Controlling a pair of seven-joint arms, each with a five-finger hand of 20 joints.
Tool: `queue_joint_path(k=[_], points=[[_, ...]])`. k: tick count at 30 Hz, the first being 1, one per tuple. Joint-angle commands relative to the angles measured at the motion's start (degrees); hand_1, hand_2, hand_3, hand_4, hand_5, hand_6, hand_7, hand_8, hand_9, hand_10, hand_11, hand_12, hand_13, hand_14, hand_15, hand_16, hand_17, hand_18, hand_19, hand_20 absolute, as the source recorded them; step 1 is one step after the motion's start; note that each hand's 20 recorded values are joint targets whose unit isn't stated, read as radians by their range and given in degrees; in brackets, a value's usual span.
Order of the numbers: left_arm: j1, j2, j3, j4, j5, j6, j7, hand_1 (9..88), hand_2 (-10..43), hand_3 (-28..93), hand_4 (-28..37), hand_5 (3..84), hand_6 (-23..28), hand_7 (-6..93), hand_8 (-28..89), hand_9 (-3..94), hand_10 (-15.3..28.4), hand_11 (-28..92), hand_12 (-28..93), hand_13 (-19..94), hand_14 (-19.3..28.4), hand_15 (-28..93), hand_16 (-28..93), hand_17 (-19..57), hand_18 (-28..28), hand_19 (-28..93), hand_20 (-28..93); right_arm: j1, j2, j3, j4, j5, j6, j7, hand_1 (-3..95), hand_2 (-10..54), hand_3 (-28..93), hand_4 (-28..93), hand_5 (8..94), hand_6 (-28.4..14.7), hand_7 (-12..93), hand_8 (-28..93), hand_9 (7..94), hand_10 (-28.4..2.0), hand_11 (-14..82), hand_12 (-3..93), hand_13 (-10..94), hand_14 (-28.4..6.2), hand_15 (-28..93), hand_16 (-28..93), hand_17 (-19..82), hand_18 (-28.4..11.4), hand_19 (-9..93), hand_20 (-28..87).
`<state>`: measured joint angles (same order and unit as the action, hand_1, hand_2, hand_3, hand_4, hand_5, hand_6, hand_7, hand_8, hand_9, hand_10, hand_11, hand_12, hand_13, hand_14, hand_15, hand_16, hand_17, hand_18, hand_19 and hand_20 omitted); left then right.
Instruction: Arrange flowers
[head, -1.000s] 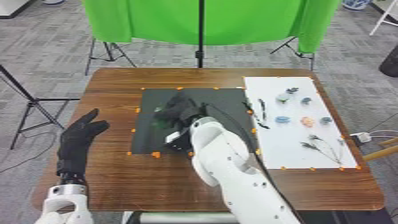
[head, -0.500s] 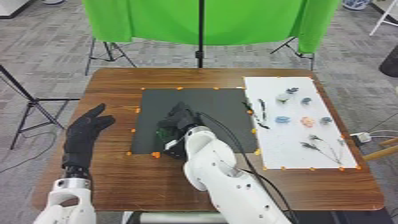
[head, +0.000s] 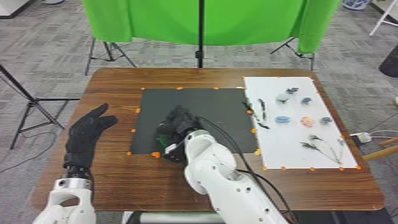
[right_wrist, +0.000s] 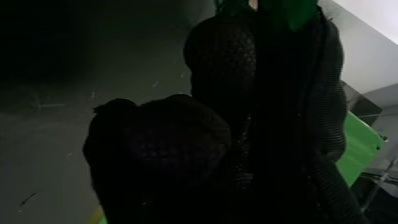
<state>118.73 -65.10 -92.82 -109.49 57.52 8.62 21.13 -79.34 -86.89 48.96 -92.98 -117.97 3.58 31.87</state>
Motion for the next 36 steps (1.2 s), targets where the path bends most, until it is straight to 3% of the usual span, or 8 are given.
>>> queue_joint_path(k=[1, 4, 5, 6, 8, 14, 18, 36], points=[[0.4, -0.52, -0.10, 0.24, 0.49, -1.16, -1.02, 21.9, -5.2, 69, -20.1, 47.7, 1.2, 13.3, -5, 50.6, 13.4, 21, 17, 42, 16.4, 20, 6, 8.8, 13.9, 7, 28, -1.1, -0.4, 0.6, 0.9, -0.6, -0.8, -0.7, 80.6, -9.5, -28, 41, 79.1, -2.6, 42, 12, 90.9, -10.3, 43.6, 20.1, 94, -0.9, 61, 19, 72, -7.2, 93, 43], [0.2, -0.40, -0.05, 0.33, 0.63, -1.49, -1.30, 21.8, -5.3, 69, -20.1, 47.6, 1.1, 13.3, -5, 50.4, 13.3, 21, 17, 41, 16.4, 20, 6, 8.6, 14.0, 7, 28, -1.1, -0.5, 0.7, 0.9, -0.3, -0.5, -0.8, 77.0, -9.5, -27, 42, 79.2, -2.4, 41, 11, 90.9, -10.3, 43.6, 20.1, 94, -0.9, 61, 19, 72, -7.3, 93, 43], [0.2, -0.44, -0.01, 0.33, 0.69, -1.52, -1.26, 21.8, -5.3, 69, -20.2, 47.6, 1.1, 13.3, -5, 50.4, 13.3, 21, 17, 41, 16.4, 20, 6, 8.6, 14.0, 7, 28, -1.1, -0.6, 0.9, 0.8, -0.1, -0.3, -0.9, 68.3, -9.5, -8, 31, 79.1, -2.3, 41, 10, 90.6, -10.3, 44.0, 20.2, 94, -0.9, 61, 20, 72, -7.9, 93, 43], [0.3, -0.52, -0.01, 0.30, 0.68, -1.59, -1.28, 21.8, -5.3, 69, -20.2, 47.6, 1.1, 13.2, -5, 50.4, 13.4, 21, 17, 41, 16.4, 20, 7, 8.6, 14.0, 7, 28, -1.2, -0.7, 1.1, 0.7, -0.5, -0.7, -1.0, 51.5, -9.5, 37, -2, 78.8, -2.2, 41, 6, 90.4, -10.6, 43.7, 20.2, 94, -0.9, 61, 20, 71, -7.4, 93, 43], [0.4, -0.60, -0.05, 0.24, 0.65, -1.63, -1.22, 21.8, -5.4, 69, -20.1, 47.5, 1.2, 13.1, -5, 50.3, 13.5, 21, 17, 41, 16.4, 20, 7, 8.5, 14.1, 8, 28, -1.4, -0.5, 0.8, 0.5, -0.2, 0.0, -0.9, 43.9, -9.5, 53, -14, 79.1, -2.2, 42, -6, 90.3, -10.8, 43.5, 20.1, 94, -1.2, 60, 20, 71, -7.5, 93, 43], [2.4, -1.56, -1.32, -0.75, 0.66, -1.23, -0.83, 21.8, -5.5, 69, -20.0, 47.4, 1.2, 13.1, -5, 50.2, 13.3, 21, 17, 41, 16.3, 20, 7, 8.2, 14.1, 8, 28, -1.9, 1.0, 2.8, -1.6, -2.8, -5.0, -4.2, 35.9, -9.5, 58, -12, 79.6, -2.5, 42, -13, 90.4, -11.1, 42.9, 19.9, 94, -1.5, 60, 20, 71, -8.0, 93, 43], [3.4, -1.64, -2.11, -1.11, 0.46, -0.96, -0.79, 21.8, -5.4, 69, -20.0, 47.4, 1.1, 13.0, -5, 50.2, 13.4, 21, 17, 41, 16.3, 20, 7, 8.1, 14.2, 8, 28, -2.3, 5.9, 2.0, -5.2, -9.5, -9.3, -7.1, 25.6, 2.8, 66, -3, 81.9, -2.9, 33, -12, 90.9, -11.8, 40.6, 20.5, 94, -2.9, 59, 21, 70, -9.2, 93, 44], [2.9, -1.84, -1.68, -0.99, 0.85, -1.25, -1.10, 21.8, -5.4, 69, -20.0, 47.5, 1.1, 13.1, -5, 50.2, 13.3, 20, 17, 41, 16.2, 20, 7, 7.8, 14.2, 8, 28, -1.9, 5.6, 1.4, -6.0, -19.2, -25.3, -9.0, 20.3, 15.9, 68, 8, 80.6, -2.6, 13, -9, 93.5, -12.2, 41.4, 21.9, 94, -3.4, 65, 21, 71, -10.9, 93, 54]])
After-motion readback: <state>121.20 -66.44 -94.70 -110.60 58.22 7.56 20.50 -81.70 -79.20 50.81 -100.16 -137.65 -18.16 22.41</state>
